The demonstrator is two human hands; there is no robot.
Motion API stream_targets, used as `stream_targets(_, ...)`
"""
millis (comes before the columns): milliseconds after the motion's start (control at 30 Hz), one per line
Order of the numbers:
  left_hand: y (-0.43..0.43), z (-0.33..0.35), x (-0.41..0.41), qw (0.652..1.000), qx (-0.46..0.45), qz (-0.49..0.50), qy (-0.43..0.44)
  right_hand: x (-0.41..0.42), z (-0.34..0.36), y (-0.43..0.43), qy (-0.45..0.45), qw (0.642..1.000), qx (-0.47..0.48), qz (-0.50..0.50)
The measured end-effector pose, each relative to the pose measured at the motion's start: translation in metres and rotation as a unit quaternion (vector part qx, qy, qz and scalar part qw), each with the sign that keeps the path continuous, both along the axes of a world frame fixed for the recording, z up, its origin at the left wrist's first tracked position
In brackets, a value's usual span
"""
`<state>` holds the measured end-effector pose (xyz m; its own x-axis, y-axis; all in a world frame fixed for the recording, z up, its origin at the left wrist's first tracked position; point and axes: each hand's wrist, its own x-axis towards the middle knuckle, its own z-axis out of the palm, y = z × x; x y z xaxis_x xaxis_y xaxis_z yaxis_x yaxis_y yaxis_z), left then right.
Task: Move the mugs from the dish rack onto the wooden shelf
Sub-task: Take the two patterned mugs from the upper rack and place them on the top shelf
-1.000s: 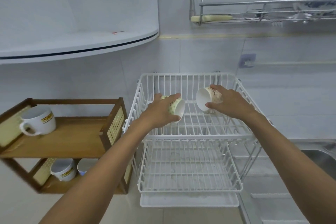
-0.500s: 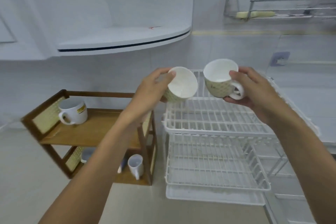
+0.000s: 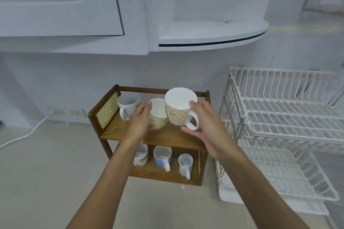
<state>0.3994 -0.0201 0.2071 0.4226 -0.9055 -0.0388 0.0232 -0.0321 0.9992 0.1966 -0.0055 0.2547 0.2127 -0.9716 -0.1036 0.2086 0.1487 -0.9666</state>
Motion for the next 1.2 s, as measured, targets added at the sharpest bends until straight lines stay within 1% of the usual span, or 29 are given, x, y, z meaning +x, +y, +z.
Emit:
stream_targets(167, -0.016, -0.026, 0.015, 0.999, 0.044, 0.003, -0.004, 0.032, -0.049, -0.001, 0.027, 0.994, 0.023, -0.101)
stream_targets(267, -0.024, -0.032, 0.015, 0.998, 0.055, 0.007, -0.005, 0.037, -0.071, -0.004, 0.042, 0.989, 0.028, -0.139)
stream_targets(333, -0.031, -0.036, 0.014, 0.998, 0.055, 0.005, -0.012, 0.039, -0.079, -0.009, 0.074, 0.984, 0.027, -0.159)
stream_targets(500, -0.051, -0.036, 0.013, 0.997, 0.05, 0.007, -0.066, 0.042, -0.085, -0.023, 0.119, 0.975, 0.029, -0.186)
stream_targets(800, -0.063, -0.041, 0.017, 0.996, 0.076, 0.036, -0.026, 0.054, -0.08, -0.039, 0.209, 0.953, -0.01, -0.22)
stream_targets(833, -0.063, -0.042, 0.017, 0.996, 0.071, 0.038, -0.026, 0.055, -0.08, -0.039, 0.237, 0.945, -0.025, -0.223)
stream_targets(933, -0.06, -0.045, 0.017, 0.997, 0.055, 0.03, -0.037, 0.053, -0.085, -0.037, 0.348, 0.903, -0.07, -0.242)
stream_targets(1000, -0.058, -0.05, 0.017, 0.996, 0.055, 0.03, -0.066, 0.054, -0.089, -0.034, 0.39, 0.882, -0.089, -0.25)
stream_targets(1100, -0.056, -0.054, 0.017, 0.99, 0.051, 0.035, -0.125, 0.059, -0.094, -0.03, 0.429, 0.855, -0.126, -0.263)
stream_targets(1200, -0.052, -0.052, 0.016, 0.984, 0.056, 0.04, -0.167, 0.063, -0.099, -0.029, 0.435, 0.846, -0.151, -0.269)
